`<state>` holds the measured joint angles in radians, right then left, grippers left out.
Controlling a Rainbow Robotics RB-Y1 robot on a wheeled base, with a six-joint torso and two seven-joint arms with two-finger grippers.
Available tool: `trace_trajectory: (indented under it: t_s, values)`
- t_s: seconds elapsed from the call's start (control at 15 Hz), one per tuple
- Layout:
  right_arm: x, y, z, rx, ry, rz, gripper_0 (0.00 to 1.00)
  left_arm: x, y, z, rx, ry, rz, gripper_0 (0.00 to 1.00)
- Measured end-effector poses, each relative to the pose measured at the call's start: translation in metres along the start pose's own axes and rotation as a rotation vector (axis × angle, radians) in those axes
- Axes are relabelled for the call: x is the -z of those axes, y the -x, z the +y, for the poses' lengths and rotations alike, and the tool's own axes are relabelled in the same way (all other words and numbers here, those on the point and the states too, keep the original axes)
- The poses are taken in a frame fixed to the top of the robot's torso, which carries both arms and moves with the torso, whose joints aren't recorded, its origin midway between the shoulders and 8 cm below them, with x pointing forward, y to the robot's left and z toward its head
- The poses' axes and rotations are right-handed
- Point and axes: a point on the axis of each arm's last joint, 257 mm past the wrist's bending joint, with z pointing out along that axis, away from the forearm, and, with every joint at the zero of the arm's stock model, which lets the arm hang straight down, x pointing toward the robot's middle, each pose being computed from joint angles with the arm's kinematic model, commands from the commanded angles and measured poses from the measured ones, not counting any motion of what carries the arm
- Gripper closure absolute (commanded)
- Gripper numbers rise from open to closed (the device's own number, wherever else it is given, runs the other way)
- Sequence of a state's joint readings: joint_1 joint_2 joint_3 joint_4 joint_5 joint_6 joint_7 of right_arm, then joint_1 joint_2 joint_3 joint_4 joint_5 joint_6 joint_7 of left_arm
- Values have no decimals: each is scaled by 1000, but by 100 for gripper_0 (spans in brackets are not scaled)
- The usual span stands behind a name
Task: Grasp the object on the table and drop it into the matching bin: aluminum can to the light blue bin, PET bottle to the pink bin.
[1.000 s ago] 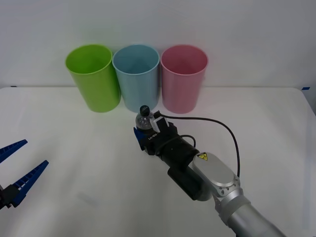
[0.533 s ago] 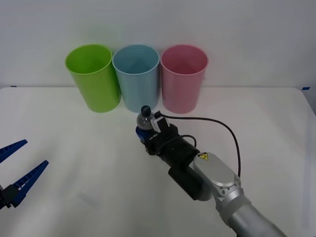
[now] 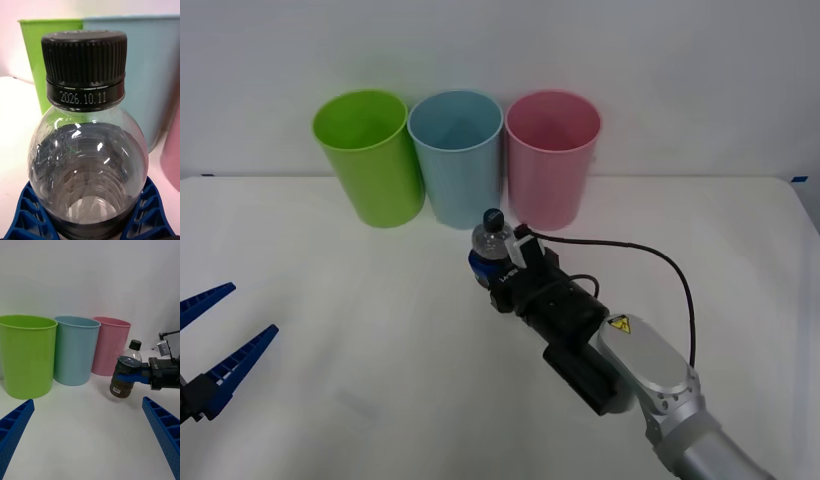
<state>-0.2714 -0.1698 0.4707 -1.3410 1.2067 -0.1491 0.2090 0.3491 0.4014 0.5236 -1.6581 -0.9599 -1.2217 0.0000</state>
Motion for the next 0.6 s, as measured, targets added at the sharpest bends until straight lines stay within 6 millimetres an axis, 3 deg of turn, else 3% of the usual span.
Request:
trace_trajectory:
  t_s: [0.6]
  values:
    - [56, 37, -24, 4, 17, -78, 100, 0, 0, 0, 0, 0, 0, 0]
